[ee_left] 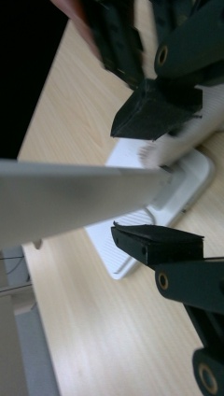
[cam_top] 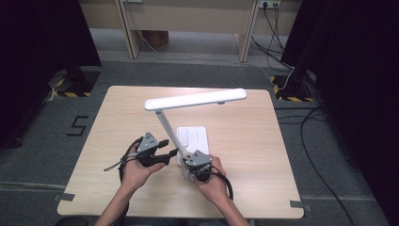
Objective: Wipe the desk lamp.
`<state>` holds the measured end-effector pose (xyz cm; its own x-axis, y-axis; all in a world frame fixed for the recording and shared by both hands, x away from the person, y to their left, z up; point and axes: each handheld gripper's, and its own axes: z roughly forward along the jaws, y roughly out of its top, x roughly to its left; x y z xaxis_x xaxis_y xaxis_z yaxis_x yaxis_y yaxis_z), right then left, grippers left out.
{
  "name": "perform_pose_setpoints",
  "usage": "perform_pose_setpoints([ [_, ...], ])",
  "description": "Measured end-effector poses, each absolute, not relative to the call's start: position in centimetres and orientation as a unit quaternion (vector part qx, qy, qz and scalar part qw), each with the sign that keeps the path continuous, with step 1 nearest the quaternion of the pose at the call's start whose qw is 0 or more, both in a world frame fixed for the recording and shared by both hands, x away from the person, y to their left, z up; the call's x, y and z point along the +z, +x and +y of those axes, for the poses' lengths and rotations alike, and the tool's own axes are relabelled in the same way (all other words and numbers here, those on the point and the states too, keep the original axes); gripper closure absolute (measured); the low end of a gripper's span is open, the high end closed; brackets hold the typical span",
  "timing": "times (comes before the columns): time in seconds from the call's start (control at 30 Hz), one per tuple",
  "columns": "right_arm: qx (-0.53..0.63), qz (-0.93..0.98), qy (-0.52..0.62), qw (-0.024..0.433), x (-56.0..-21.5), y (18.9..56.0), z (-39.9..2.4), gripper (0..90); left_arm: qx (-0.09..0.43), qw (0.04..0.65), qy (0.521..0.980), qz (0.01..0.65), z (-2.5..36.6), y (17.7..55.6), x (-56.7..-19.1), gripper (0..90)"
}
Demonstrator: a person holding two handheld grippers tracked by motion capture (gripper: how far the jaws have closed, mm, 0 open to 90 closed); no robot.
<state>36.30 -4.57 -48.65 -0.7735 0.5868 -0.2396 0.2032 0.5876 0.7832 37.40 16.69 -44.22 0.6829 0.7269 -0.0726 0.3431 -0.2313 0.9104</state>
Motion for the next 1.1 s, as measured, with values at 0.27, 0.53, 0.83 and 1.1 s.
perform_pose_setpoints([
  [0.27,0.374,0.869,0.222,0.237,-49.7,36.0,-3.2,85.2,0.194,0.530,0.742,0.362,16.2,37.7,-43.1,45.5],
  [0.53,0.368,0.871,0.228,0.234,-49.6,36.3,-2.7,85.1,0.205,0.539,0.721,0.384,16.1,38.5,-42.6,46.7],
  [0.83,0.369,0.868,0.240,0.229,-49.6,36.4,-2.6,85.6,0.222,0.544,0.706,0.395,15.3,39.2,-42.0,54.8],
  [1.1,0.360,0.867,0.266,0.219,-49.4,36.7,-3.2,86.2,0.236,0.535,0.710,0.393,15.2,39.2,-42.0,58.4],
])
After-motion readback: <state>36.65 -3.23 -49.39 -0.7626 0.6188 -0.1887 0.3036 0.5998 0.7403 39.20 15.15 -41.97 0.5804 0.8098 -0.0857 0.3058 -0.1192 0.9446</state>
